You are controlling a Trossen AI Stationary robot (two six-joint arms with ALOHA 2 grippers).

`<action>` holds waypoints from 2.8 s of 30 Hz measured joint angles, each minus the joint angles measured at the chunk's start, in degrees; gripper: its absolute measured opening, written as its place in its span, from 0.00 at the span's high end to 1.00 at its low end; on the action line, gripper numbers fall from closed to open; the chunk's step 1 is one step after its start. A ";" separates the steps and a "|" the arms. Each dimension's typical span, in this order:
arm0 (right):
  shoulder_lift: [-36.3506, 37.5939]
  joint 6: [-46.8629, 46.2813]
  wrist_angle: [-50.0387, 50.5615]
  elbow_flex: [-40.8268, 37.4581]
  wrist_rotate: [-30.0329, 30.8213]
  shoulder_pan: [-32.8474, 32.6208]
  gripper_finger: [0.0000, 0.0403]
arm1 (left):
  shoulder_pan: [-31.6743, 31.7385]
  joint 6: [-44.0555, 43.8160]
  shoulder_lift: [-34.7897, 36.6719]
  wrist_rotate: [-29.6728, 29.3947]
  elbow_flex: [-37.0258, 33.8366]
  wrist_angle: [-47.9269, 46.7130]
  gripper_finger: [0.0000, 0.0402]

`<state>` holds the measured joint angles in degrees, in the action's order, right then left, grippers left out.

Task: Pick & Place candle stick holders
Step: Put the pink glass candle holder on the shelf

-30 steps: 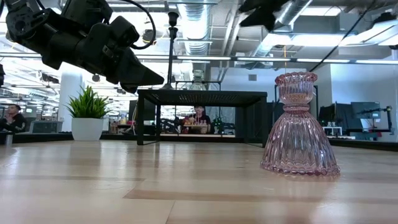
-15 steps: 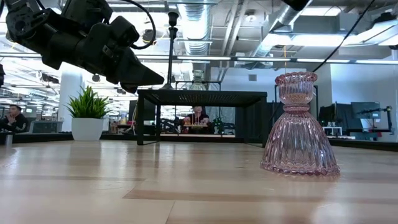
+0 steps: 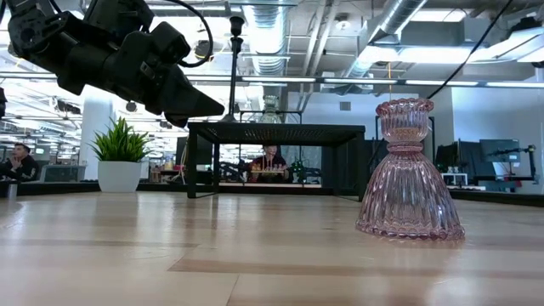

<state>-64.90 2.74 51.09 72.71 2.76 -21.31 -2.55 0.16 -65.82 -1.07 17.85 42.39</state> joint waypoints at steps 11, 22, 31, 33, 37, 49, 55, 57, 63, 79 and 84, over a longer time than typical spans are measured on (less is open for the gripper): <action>15.11 3.32 -18.87 -22.67 0.29 0.05 0.96 | -0.01 0.00 0.00 -0.01 0.00 0.01 0.98; 30.30 2.77 -38.05 -44.22 0.29 0.16 1.00 | 0.00 0.00 0.00 0.00 0.00 0.02 0.98; 36.43 2.36 -57.58 -58.32 0.75 6.58 1.00 | 0.00 0.00 0.00 -0.01 0.00 0.02 0.98; 36.59 0.87 -61.03 -61.17 0.75 8.61 1.00 | 0.00 0.00 0.00 0.00 0.00 0.02 0.98; 36.49 -2.42 -66.49 -65.25 0.57 11.94 1.00 | 0.00 0.00 0.00 0.00 0.00 0.02 0.98; 36.36 -4.83 -71.90 -71.22 -3.14 13.41 1.00 | 0.00 0.94 0.00 0.01 0.00 -0.07 0.98; 36.19 -7.37 -70.69 -72.26 -3.09 13.41 1.00 | 0.00 1.06 0.00 -0.01 0.02 -0.15 0.98; 35.73 -7.34 -69.91 -72.26 -3.05 13.41 1.00 | 0.00 1.07 0.00 -0.01 0.02 -0.16 0.98; 34.21 -9.24 -69.91 -72.30 -3.00 13.41 1.00 | 0.00 1.07 0.00 -0.01 0.02 -0.39 0.98; 27.79 -11.83 -71.50 -71.08 -7.23 12.88 0.89 | 0.00 1.07 0.00 -0.01 0.02 -0.39 0.98; 21.65 -11.75 -71.47 -69.27 -7.19 11.02 0.75 | 0.00 1.07 0.00 -0.01 0.02 -0.39 0.98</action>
<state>-43.24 -9.02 -20.38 3.44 -4.43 -10.28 -2.55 1.23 -65.82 -1.08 17.87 42.00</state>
